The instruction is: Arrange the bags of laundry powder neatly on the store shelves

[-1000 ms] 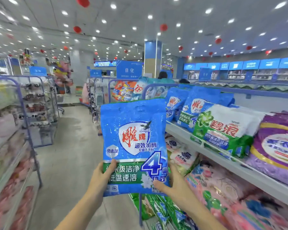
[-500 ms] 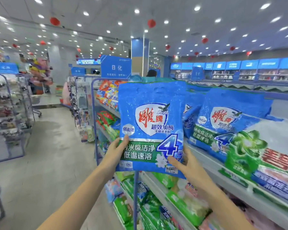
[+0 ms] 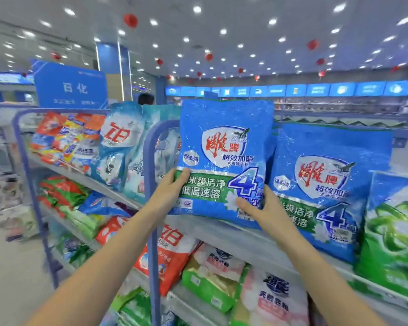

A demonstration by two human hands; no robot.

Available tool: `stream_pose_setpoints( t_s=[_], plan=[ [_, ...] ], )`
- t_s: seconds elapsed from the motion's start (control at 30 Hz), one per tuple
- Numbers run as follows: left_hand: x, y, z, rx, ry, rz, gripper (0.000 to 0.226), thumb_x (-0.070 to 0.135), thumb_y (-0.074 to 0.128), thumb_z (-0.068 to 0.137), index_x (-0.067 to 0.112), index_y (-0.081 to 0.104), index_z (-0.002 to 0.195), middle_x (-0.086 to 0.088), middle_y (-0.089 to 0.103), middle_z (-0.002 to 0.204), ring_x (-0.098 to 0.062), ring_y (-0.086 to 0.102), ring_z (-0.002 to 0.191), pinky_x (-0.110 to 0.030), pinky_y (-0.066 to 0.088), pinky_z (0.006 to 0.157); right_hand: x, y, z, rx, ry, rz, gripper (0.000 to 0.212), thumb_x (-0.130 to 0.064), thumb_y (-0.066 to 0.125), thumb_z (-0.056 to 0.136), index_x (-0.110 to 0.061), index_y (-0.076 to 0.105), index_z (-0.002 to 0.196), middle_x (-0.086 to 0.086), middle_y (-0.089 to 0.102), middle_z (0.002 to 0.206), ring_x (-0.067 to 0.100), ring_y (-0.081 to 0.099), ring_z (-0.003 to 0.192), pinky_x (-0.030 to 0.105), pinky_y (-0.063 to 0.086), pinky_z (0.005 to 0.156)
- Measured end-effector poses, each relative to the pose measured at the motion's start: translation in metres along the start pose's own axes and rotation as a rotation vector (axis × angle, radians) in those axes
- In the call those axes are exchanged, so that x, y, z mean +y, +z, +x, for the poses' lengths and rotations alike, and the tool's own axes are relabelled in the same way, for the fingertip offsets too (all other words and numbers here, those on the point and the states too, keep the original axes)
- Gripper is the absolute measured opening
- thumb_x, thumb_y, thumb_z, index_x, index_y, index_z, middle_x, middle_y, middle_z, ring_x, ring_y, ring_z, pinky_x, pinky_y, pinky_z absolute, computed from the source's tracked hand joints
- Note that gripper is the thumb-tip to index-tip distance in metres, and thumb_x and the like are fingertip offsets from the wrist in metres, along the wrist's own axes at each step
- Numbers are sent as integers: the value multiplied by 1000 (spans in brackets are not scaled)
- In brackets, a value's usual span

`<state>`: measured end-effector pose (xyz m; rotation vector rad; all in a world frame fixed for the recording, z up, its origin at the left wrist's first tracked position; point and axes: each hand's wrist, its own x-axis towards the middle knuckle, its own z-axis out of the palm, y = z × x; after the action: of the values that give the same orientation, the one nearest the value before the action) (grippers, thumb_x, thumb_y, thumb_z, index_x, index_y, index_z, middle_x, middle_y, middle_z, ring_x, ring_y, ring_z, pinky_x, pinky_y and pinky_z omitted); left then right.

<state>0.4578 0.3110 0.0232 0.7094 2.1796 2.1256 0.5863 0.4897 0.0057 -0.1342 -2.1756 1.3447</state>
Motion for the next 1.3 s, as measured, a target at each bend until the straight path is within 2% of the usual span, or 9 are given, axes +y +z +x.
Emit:
stream_pose_setpoints(
  t_s=[0.23,0.37,0.47,0.6,0.7,0.97,1.1,1.17,1.3],
  plan=[
    [-17,-16,61,-250,4,19,18,33,49,95,18,59,96,-9,69,105,-25,65,93,-43,51,90,0,49,5,206,118,-148,44,-38,65,83,-27,44,120,-17,57,104,-7,56,88,6,40,66],
    [-29,-25,78,-262,-28,17,18,29,45,97,13,53,102,4,62,87,-8,56,73,-19,49,66,-8,72,9,230,136,-260,42,-38,63,84,-29,37,116,-26,53,99,-11,51,87,14,40,69],
    [-36,-24,82,-264,-37,0,21,27,42,98,13,51,112,7,55,87,1,48,70,-6,39,46,-8,80,11,242,140,-364,42,-37,62,85,-22,38,116,-11,59,106,8,56,97,25,41,81],
    [-42,-20,86,-269,-62,-75,31,28,42,98,10,48,122,-5,59,120,-19,58,100,-24,46,81,-6,77,21,252,153,-458,44,-34,63,85,-12,42,118,1,61,108,22,56,102,33,44,85],
    [-43,-14,90,-271,-30,-84,33,30,39,99,12,46,125,-3,58,119,-17,53,100,-27,40,75,-5,74,31,286,148,-471,40,-34,63,85,-15,43,115,3,61,111,23,55,104,38,43,89],
    [-46,-16,85,-400,50,6,39,28,33,100,13,31,136,-1,45,132,-19,41,125,-25,29,91,0,73,27,268,142,-453,45,-28,63,86,-19,40,125,-7,60,111,7,57,97,21,42,84],
    [-50,-26,76,-453,29,90,43,31,32,101,15,27,140,-2,41,140,-20,38,129,-22,25,88,3,74,19,233,190,-626,42,-38,67,81,-16,48,111,-4,57,100,10,58,88,32,48,79],
    [-49,-29,69,-441,12,97,48,35,29,101,12,23,142,-4,40,138,-19,40,124,-21,22,85,1,76,16,206,214,-720,44,-44,66,79,-15,50,107,0,53,98,16,56,87,34,48,77],
    [-47,-26,66,-392,-76,-3,38,40,21,101,20,36,129,14,38,94,-3,39,81,-21,29,75,-12,84,18,288,282,-607,50,-53,37,91,-17,47,124,-7,51,113,18,51,106,30,39,85]
  ],
)
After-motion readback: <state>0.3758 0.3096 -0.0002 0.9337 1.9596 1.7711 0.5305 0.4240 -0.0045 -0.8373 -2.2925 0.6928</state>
